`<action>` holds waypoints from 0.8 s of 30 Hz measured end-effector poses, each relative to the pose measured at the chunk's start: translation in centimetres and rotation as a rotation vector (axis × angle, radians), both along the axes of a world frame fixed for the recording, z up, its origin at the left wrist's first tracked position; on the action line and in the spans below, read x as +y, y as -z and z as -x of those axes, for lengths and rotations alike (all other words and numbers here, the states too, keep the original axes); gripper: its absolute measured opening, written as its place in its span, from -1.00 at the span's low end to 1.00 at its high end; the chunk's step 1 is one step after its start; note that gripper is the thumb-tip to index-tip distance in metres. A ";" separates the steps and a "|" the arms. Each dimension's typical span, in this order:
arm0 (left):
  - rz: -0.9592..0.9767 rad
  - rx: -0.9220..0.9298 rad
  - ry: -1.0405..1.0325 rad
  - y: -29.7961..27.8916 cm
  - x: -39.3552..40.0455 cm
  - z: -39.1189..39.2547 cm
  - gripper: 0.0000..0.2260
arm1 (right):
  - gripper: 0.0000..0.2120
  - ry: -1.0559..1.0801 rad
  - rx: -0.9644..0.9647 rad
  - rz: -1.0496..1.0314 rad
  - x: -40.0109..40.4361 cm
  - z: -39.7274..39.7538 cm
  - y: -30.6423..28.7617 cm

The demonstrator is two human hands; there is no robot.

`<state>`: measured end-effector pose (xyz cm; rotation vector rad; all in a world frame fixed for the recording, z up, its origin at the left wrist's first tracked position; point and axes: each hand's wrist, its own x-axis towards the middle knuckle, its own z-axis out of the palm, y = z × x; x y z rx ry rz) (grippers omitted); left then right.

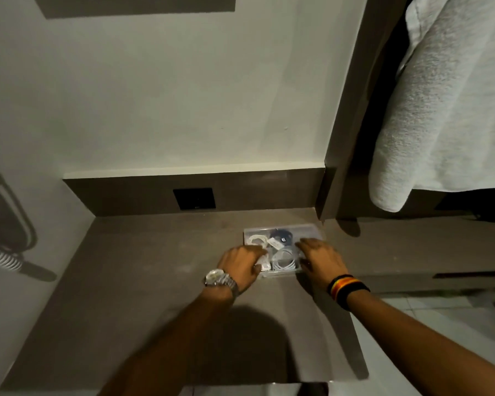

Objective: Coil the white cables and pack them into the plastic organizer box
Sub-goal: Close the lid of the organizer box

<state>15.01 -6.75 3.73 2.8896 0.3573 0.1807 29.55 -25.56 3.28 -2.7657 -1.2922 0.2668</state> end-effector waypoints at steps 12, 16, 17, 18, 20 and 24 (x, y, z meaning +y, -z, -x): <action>-0.094 0.297 0.095 3.0 -1.1 -2.0 -0.37 | -0.42 -0.143 0.106 0.174 -1.3 -1.3 2.7; -0.092 0.320 0.113 3.7 0.3 -3.6 -0.34 | -0.40 -0.184 0.086 0.252 -0.6 -2.8 2.9; -0.090 0.326 0.115 3.8 0.8 -4.2 -0.34 | -0.40 -0.181 0.083 0.256 -0.3 -3.2 2.9; -0.089 0.332 0.111 4.0 1.3 -4.8 -0.34 | -0.41 -0.176 0.078 0.255 0.1 -3.6 3.0; -0.087 0.357 0.099 4.2 2.2 -5.9 -0.33 | -0.41 -0.165 0.075 0.250 1.2 -4.6 2.9; -0.093 0.413 0.102 4.6 4.0 -8.4 -0.32 | -0.41 -0.158 0.075 0.249 3.3 -6.7 3.0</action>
